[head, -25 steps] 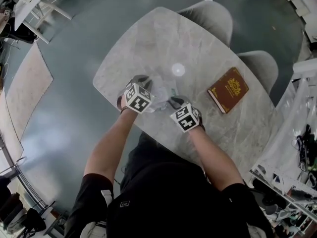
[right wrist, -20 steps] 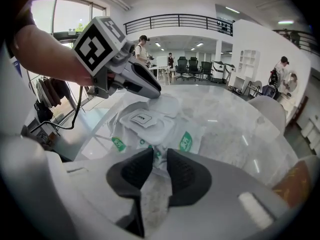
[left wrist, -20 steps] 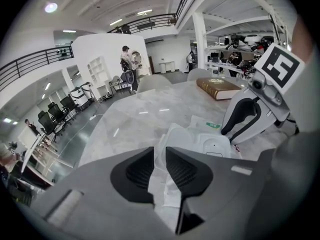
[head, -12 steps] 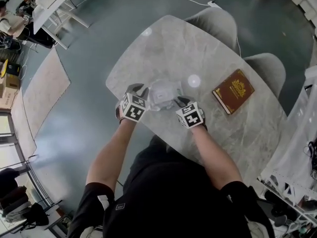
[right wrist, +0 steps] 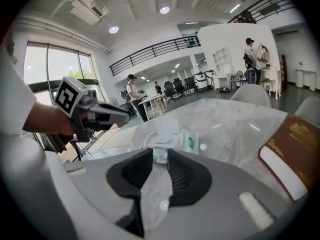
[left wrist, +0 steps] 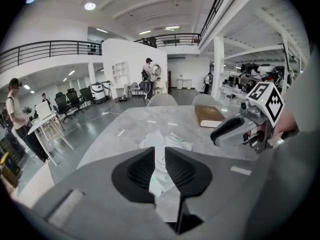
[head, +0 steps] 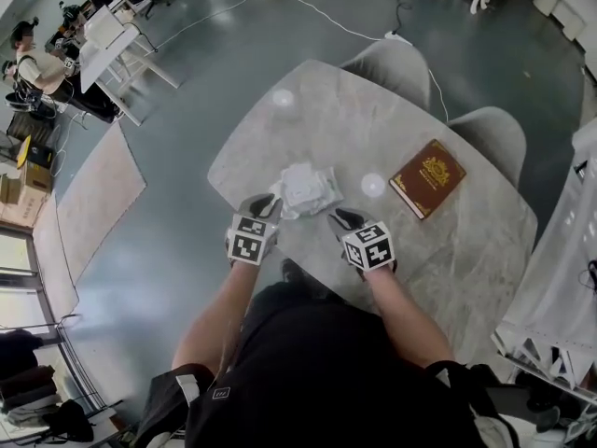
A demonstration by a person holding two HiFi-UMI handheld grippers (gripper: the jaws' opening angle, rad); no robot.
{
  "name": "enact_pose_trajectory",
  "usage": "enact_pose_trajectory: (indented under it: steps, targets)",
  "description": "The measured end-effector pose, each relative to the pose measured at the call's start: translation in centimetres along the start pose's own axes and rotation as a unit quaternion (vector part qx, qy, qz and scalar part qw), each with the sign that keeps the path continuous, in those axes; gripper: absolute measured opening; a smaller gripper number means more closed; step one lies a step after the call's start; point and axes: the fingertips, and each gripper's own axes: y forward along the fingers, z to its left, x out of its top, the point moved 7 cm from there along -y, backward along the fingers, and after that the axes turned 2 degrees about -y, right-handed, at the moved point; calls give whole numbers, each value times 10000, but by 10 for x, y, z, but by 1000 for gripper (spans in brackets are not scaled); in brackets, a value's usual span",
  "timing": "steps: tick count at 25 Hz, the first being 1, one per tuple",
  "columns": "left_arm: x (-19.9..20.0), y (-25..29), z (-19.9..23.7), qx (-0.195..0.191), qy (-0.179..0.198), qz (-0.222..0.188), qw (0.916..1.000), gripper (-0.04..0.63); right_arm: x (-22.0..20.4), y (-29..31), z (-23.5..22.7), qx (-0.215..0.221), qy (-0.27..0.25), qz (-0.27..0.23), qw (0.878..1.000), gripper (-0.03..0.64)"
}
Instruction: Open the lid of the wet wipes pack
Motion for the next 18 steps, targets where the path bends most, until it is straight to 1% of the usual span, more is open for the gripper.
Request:
enact_pose_trajectory:
  steps: [4,6,8,9,13,16,18]
  targets:
    - [-1,-18,-3,-135,-330,-324,9988,66,-2,-21,6,-86,170,-100,9998,97]
    - [1,-27,5,-163,-467,-504,9975,62,2,-27,11,-167,189,-162,9996,94]
    - [1,-37,15,-211,-603,-686,9956,58,10,-31,16,-259,192,-221,9992,66]
    - [1,-42,21,-242,-659,-766,9946,57,15,-31,19,-323,198,-251,9990,64]
    - [-1,-70,55,-241,-645,-1003,9926,49,42,-28,31,-601,273,-485,9966,51]
    - [-2,-95,88,-195,-683,-1237,9898,44,72,-20,49,-704,40,-656,9954,38]
    - [-2,-107,107,-244,-768,-1379,9872,41,95,-16,62,-745,-98,-816,9938,31]
